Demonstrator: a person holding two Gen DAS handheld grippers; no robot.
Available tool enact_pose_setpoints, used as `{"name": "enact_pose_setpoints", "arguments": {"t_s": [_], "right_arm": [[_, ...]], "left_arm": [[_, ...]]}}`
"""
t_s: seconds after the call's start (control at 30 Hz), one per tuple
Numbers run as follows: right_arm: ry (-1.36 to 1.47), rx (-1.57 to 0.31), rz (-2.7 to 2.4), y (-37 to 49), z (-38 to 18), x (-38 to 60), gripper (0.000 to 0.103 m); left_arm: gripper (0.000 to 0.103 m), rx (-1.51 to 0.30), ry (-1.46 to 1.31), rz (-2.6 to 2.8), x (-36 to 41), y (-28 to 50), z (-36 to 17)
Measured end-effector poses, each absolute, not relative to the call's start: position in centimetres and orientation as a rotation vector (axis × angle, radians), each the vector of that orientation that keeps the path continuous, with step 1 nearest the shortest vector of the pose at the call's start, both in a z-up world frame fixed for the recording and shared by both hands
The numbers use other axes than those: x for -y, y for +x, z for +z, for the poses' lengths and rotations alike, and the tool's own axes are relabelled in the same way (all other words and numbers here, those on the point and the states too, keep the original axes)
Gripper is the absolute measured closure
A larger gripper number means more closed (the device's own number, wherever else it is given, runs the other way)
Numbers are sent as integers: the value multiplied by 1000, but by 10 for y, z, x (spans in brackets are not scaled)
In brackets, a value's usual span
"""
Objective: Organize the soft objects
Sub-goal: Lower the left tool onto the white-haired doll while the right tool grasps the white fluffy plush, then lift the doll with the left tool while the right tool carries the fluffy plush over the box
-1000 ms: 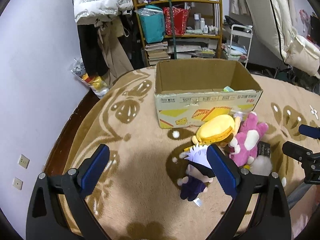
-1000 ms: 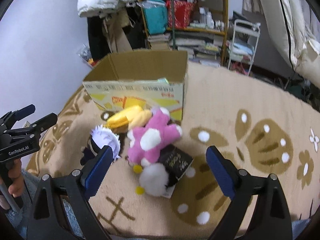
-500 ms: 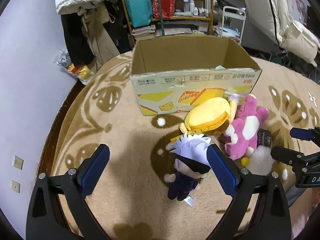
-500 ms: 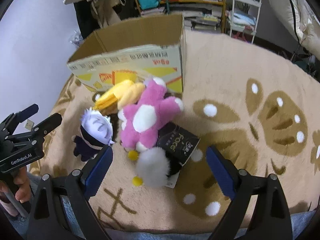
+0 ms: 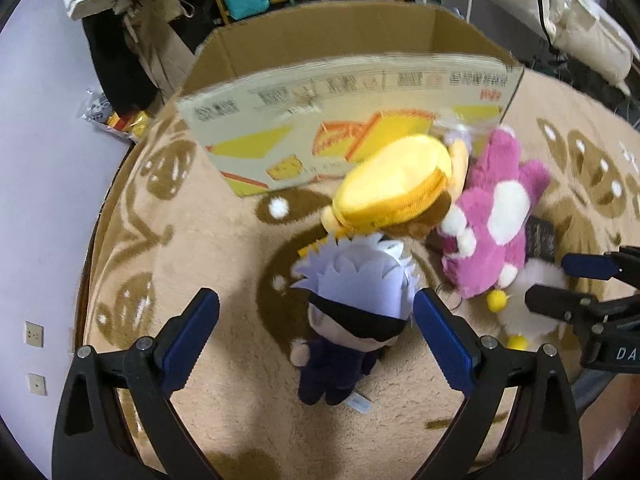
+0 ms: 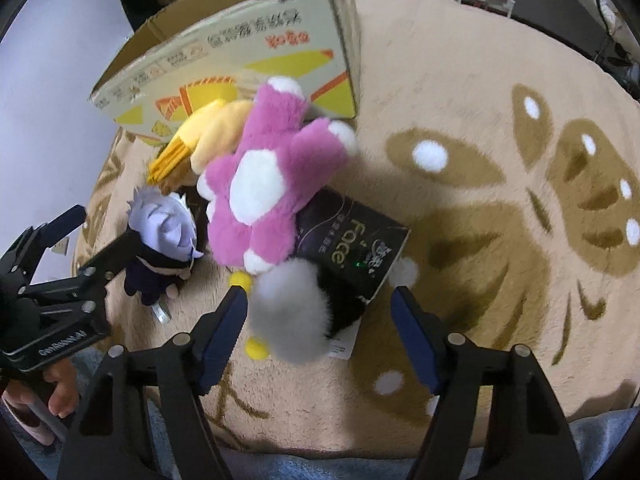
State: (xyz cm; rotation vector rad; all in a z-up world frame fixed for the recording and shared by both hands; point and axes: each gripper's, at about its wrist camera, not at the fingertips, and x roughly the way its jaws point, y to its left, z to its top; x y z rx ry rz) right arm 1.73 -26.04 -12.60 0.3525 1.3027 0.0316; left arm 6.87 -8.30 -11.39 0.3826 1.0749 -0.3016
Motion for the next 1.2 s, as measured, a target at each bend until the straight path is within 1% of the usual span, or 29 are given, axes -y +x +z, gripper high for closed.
{"name": "enact_pose_setpoints", "arguments": {"t_s": [0.03, 0.1, 0.17, 0.53, 0.67, 0.83, 0.93, 1.0, 1.03, 1.07, 1.2], "right_arm": [[351, -1315, 44, 19, -129, 258, 44], [349, -1330, 53, 19, -132, 255, 45], [344, -1348, 57, 18, -137, 255, 51], [336, -1399, 83, 21, -150, 242, 51], [337, -1434, 94, 22, -159, 239, 52], [320, -1447, 83, 26, -162, 234, 52], [311, -1449, 83, 26, -162, 231, 52], [289, -1453, 80, 26, -162, 227, 53], [278, -1455, 77, 26, -160, 226, 56], [263, -1456, 75, 26, -160, 222, 56], [233, -1456, 78, 25, -159, 212, 57]], "left_arm": [[6, -1077, 396, -300, 85, 69, -117], [6, -1090, 413, -299, 89, 70, -123], [6, -1104, 418, -304, 92, 72, -128], [7, -1148, 439, -323, 95, 80, -148], [15, -1170, 410, -350, 93, 82, -151], [18, -1171, 407, -358, 92, 82, -156], [27, -1189, 388, -379, 93, 81, -159], [38, -1205, 369, -399, 93, 80, -160], [41, -1211, 359, -409, 93, 80, -160], [45, -1217, 348, -419, 92, 80, -160], [47, -1215, 337, -412, 90, 77, -157]]}}
